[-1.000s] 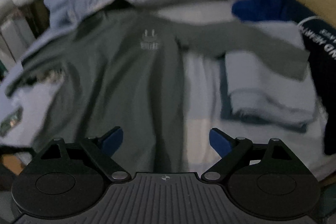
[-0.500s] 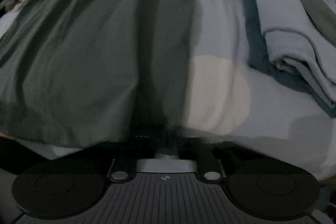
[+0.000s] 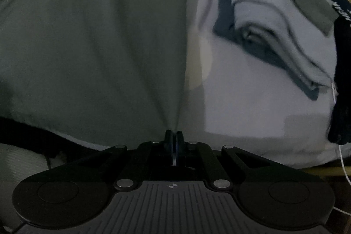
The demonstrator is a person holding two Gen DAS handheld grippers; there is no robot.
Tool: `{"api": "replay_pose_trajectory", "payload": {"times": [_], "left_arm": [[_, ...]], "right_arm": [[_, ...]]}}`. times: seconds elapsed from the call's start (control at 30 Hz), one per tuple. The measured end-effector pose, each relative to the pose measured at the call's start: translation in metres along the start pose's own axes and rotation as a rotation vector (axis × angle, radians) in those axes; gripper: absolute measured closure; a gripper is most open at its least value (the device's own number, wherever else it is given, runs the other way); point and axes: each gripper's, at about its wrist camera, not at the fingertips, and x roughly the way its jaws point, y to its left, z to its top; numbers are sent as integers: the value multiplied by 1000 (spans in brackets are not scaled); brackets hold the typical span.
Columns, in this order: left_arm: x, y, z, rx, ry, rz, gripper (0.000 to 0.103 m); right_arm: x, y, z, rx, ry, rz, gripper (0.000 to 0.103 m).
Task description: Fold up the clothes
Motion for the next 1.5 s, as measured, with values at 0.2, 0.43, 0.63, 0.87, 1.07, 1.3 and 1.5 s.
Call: {"api": "replay_pose_trajectory", "payload": {"times": [0.2,0.43,0.63,0.87,1.07,1.3,1.5], "left_arm": [[-13,6,1,-43,-39,46,72],[-64,-61,14,103,-270,-40,30],[-105,-190,22,464,-550,-163,23],[-116,-335,22,713,-687,-342,12],[-86,-445,-12,1039,-735,-402,5],[4,-542,-63,1388,-645,-383,9],[76,-593,-73,1478,-548,-348,27]], "right_arm": [[-25,5,-9,0,-28,-54,62],[-135,-18,-13,165,-412,61,18],[-200,-85,-43,360,-775,24,13],[-212,-172,-88,645,-1042,-66,0],[-189,-212,-124,838,-1180,-130,0],[-120,-240,-146,1024,-1117,-90,0],[-75,-255,-138,1052,-1057,5,0]]}}
